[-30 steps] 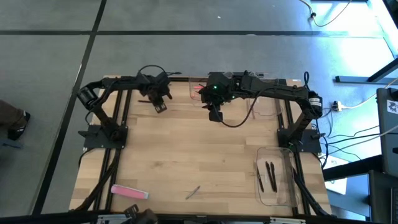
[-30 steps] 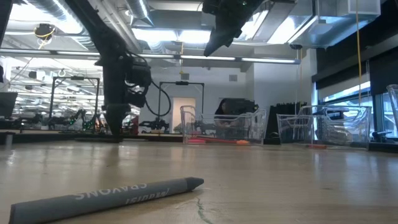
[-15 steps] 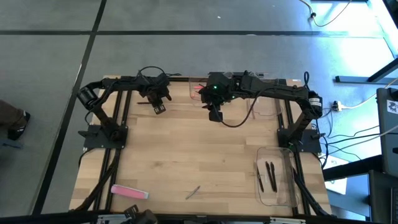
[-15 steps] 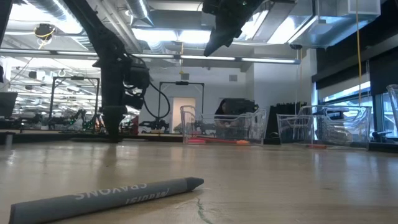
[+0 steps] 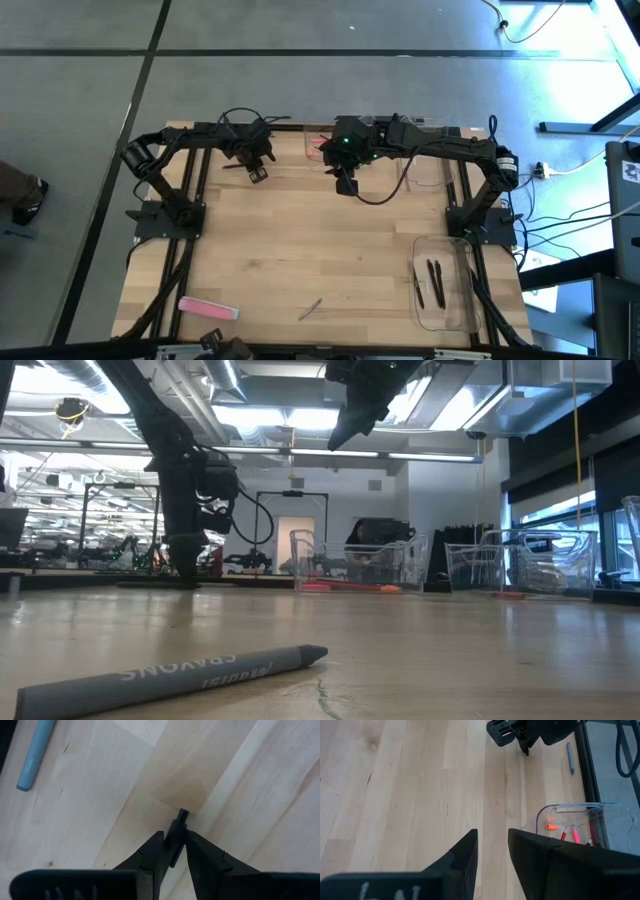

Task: Sort crayons/erasers/pens/pencils in bins
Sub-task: Put the black pen into the bottom right transparent bin

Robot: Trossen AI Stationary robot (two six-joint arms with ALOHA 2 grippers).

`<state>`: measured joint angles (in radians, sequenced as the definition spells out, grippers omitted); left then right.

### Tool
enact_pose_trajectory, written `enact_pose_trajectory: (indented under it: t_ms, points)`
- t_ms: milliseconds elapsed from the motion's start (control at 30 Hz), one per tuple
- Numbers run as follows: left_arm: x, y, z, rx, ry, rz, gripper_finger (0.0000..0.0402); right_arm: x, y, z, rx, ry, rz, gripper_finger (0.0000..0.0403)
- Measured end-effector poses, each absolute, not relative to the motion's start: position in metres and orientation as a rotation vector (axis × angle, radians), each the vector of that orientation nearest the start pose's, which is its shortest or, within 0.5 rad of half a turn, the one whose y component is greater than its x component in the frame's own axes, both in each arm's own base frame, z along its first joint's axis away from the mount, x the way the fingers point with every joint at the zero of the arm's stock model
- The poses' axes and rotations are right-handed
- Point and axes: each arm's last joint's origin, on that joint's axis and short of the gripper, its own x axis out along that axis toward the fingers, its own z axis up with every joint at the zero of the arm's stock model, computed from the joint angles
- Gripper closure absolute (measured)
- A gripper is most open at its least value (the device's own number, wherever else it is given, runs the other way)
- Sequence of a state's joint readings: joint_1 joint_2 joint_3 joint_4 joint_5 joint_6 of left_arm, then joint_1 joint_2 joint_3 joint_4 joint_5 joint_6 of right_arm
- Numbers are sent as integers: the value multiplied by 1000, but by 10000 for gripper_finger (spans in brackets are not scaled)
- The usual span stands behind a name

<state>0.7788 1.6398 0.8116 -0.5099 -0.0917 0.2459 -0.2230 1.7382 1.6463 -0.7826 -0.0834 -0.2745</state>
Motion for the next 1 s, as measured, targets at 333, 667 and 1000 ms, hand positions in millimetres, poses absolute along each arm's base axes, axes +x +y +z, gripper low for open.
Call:
enact_pose_trajectory:
  t_ms: [333, 667, 1000]
  points:
    - [192, 196, 133, -177, 1377, 632, 328, 367, -81, 327, -123, 875, -11, 292]
    - [191, 196, 133, -179, 1379, 642, 347, 367, -81, 327, -123, 875, -11, 292]
    - [191, 197, 133, -169, 1380, 658, 379, 367, -81, 327, -123, 875, -11, 292]
